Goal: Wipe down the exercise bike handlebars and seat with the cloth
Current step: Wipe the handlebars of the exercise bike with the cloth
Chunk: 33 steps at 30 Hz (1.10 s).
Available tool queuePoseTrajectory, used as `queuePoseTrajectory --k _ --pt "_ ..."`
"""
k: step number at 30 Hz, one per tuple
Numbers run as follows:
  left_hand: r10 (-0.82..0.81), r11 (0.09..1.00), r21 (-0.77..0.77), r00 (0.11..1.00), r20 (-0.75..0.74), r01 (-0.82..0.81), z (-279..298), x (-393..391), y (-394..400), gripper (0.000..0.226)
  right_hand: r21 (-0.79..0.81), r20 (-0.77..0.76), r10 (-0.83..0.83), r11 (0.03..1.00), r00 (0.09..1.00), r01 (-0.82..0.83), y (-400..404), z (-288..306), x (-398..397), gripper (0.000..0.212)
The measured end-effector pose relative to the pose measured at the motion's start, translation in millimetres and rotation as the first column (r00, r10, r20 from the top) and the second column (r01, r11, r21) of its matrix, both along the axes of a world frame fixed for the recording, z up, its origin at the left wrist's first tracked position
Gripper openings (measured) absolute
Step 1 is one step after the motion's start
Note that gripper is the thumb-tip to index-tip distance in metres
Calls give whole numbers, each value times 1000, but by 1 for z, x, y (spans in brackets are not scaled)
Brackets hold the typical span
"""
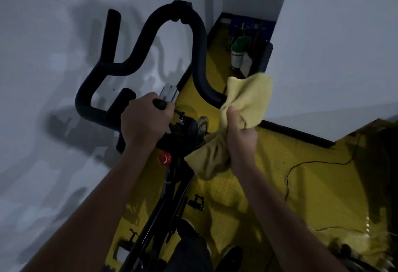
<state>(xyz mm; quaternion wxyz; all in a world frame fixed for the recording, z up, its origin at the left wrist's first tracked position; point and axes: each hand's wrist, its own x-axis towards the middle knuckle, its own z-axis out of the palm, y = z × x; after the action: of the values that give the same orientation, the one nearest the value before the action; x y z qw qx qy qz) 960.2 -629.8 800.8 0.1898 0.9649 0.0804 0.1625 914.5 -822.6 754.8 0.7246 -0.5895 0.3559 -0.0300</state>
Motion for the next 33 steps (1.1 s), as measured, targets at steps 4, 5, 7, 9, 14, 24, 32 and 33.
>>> queuePoseTrajectory --k 4,5,7,9,14,24,32,33 --pt "-3 1000 2 1000 1 3 -1 0 0 37 107 -56 -56 992 997 62 24 -11 -32 59" --pt "-8 1000 7 1000 4 8 -1 0 0 38 123 -34 -48 991 998 52 29 -12 -38 56" --pt "-21 1000 14 1000 12 20 -3 0 1 38 147 -16 -26 989 1000 28 32 -14 -43 51" --pt "-34 999 17 999 20 34 -3 2 1 39 132 -34 -13 991 999 17 23 -13 -33 50" --pt "-50 999 22 999 18 50 -4 3 3 37 -228 7 147 963 989 -142 -14 -1 23 38" --pt "-95 994 -46 993 72 98 -4 1 5 41 -509 224 168 860 960 -32 -66 61 141 50" --pt "-75 995 -62 995 65 79 -7 -2 3 42 -369 55 67 928 996 -42 -30 23 61 42" --pt "-68 996 -62 996 60 71 -7 -2 3 41 -294 23 75 954 997 -65 -25 18 45 46"
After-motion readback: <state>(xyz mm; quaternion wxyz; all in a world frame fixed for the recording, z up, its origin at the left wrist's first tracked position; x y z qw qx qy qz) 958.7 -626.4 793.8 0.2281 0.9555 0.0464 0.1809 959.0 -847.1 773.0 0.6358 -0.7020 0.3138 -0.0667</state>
